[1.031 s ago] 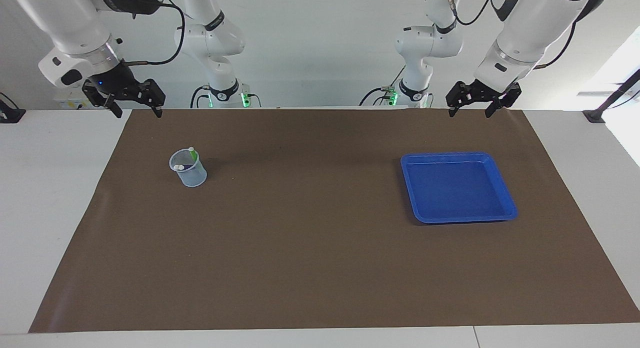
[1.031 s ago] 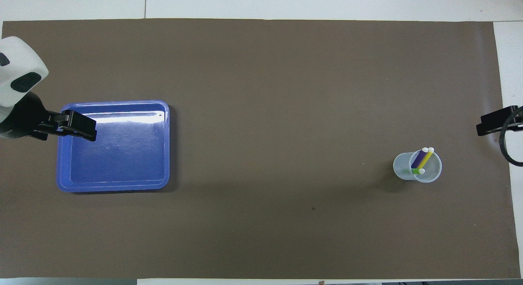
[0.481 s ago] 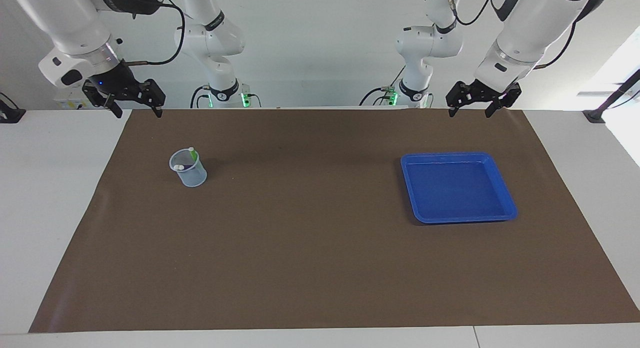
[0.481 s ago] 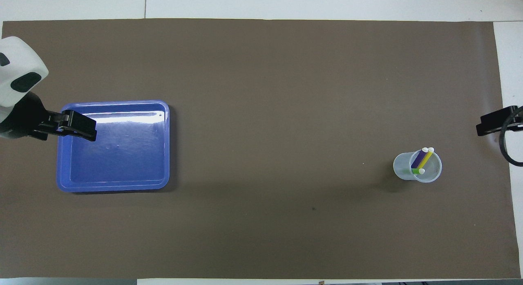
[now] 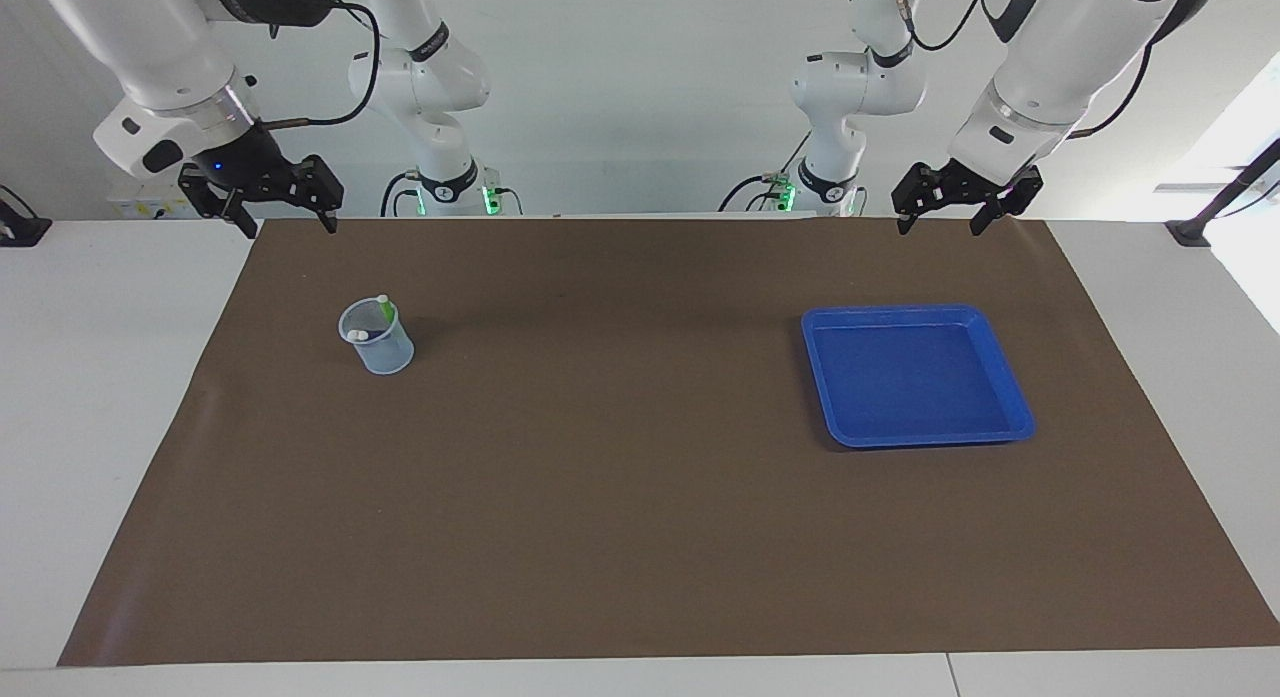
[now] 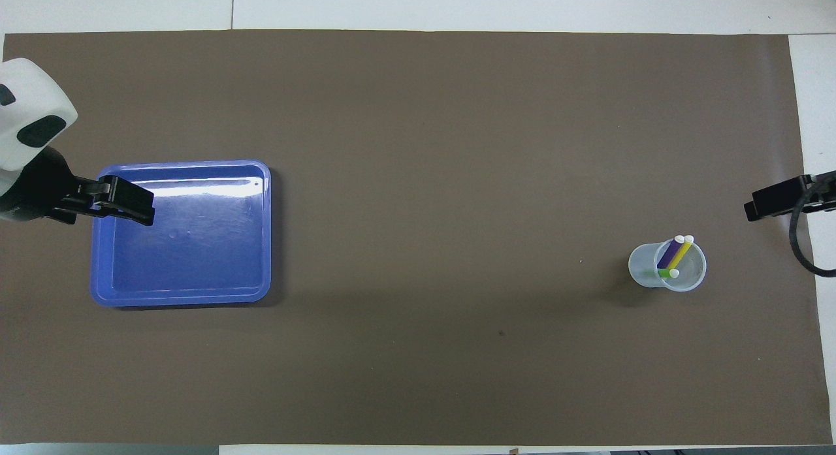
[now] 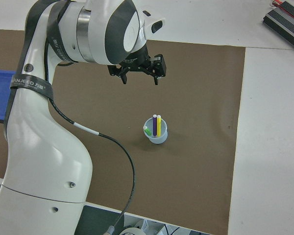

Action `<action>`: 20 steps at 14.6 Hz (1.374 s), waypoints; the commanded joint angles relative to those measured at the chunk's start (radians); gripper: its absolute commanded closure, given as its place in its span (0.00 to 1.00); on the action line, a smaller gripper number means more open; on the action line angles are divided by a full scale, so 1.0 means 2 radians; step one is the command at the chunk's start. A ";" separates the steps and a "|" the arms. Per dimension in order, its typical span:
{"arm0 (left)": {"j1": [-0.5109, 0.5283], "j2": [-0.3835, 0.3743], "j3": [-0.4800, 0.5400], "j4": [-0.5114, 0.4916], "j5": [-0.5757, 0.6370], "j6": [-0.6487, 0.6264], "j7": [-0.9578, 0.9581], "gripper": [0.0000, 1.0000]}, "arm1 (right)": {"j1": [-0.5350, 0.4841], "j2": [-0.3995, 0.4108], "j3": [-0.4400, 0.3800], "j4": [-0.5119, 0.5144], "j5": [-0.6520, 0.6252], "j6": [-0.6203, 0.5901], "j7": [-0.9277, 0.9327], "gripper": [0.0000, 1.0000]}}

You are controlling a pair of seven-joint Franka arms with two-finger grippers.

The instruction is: Right arm passes pens to left for tray arrangement

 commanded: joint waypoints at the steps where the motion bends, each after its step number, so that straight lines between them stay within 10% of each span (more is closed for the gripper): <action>1: 0.000 -0.009 0.002 -0.009 -0.001 0.005 -0.003 0.00 | -0.002 -0.014 0.000 -0.022 0.014 0.001 -0.073 0.00; 7: 0.001 -0.009 0.002 -0.009 -0.001 0.005 -0.003 0.00 | 0.008 -0.023 0.021 -0.075 0.013 0.022 -0.224 0.00; 14: 0.000 -0.009 0.002 -0.009 -0.001 0.004 -0.003 0.00 | 0.046 -0.126 0.021 -0.299 -0.012 0.199 -0.536 0.00; 20: 0.000 -0.009 0.002 -0.009 -0.001 0.004 -0.003 0.00 | 0.007 -0.117 0.020 -0.330 -0.011 0.229 -0.400 0.12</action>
